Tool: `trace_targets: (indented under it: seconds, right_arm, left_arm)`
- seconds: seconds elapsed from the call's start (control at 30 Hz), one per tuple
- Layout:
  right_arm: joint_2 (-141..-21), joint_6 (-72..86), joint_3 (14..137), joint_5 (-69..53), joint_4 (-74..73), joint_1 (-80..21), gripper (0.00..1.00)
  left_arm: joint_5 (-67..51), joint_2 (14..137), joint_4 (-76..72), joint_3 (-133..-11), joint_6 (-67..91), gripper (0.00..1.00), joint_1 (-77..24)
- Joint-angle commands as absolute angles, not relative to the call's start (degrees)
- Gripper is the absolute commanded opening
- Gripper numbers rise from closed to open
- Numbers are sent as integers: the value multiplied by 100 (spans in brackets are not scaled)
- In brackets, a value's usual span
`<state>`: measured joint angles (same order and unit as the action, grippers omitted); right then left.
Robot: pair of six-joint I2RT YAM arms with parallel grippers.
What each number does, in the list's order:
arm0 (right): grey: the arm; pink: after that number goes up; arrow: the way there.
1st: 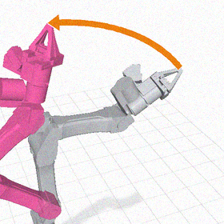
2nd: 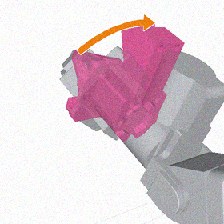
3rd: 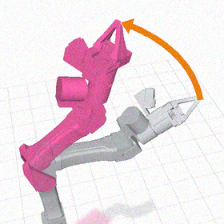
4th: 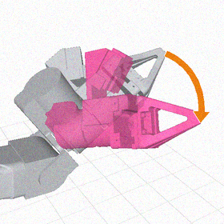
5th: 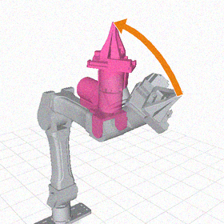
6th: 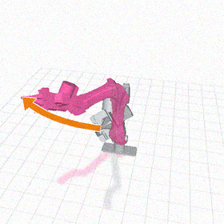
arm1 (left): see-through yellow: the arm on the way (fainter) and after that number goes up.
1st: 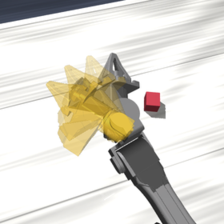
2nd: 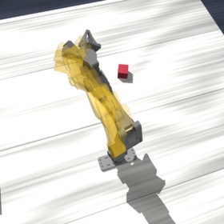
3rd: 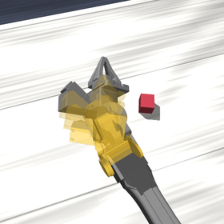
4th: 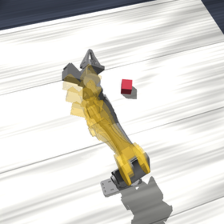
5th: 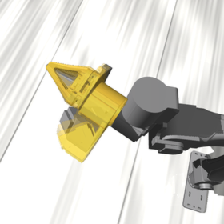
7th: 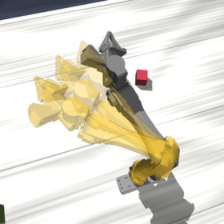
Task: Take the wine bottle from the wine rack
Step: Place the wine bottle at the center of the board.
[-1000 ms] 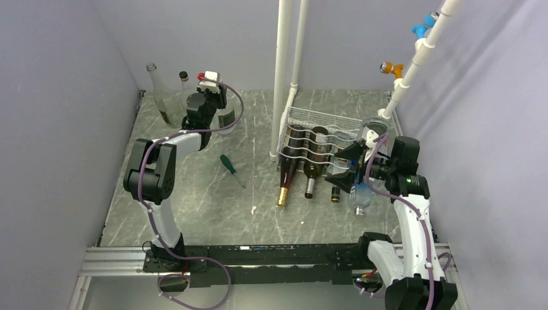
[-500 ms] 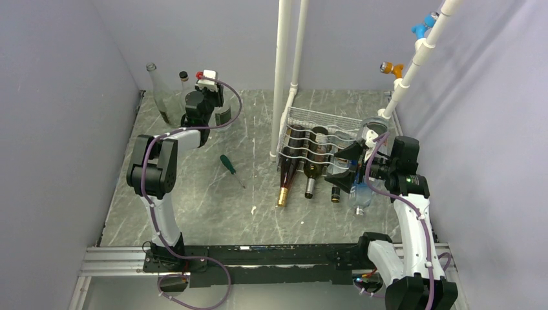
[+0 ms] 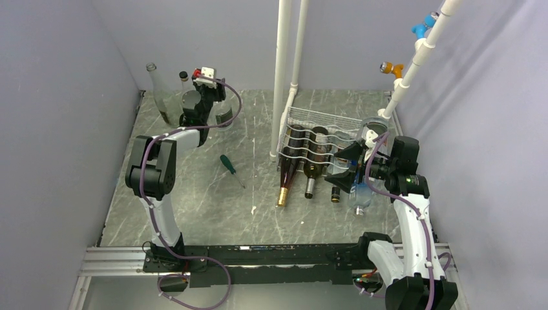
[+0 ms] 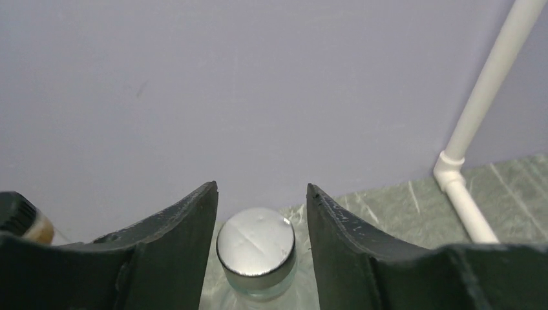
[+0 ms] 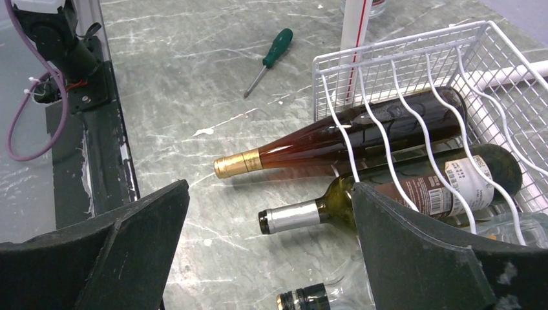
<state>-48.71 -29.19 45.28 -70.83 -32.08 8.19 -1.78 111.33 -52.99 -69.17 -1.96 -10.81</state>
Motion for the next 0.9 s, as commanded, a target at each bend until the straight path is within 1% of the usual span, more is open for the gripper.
trace_targets:
  seconds: [0.0, 0.2, 0.43, 0.47, 0.77, 0.87]
  right_arm:
    - [-4828, -3033, 4528, -7115, -3076, 805, 100]
    - [-4802, -3021, 4519, -7100, -3061, 807, 100]
    - [-4785, -3033, 4518, -7088, -3067, 800, 100]
    - [-4782, -3034, 4524, -7084, -3067, 802, 100]
    - [-4778, -3052, 4517, -7066, -3067, 800, 100]
    - [-4776, -3064, 4516, -7053, -3076, 800, 100]
  left_arm:
    - [-358, 10723, -5959, -7087, -164, 60, -1065]
    - [-476, 10515, -5847, -7020, -65, 75, -1064]
    - [-513, 10208, -5668, -6841, -69, 98, -1068]
    - [-497, 10153, -5634, -6818, -70, 99, -1064]
    - [-622, 9613, -5175, -6698, -35, 99, -1063]
    - [-697, 9346, -5131, -6614, 247, 100, -1065]
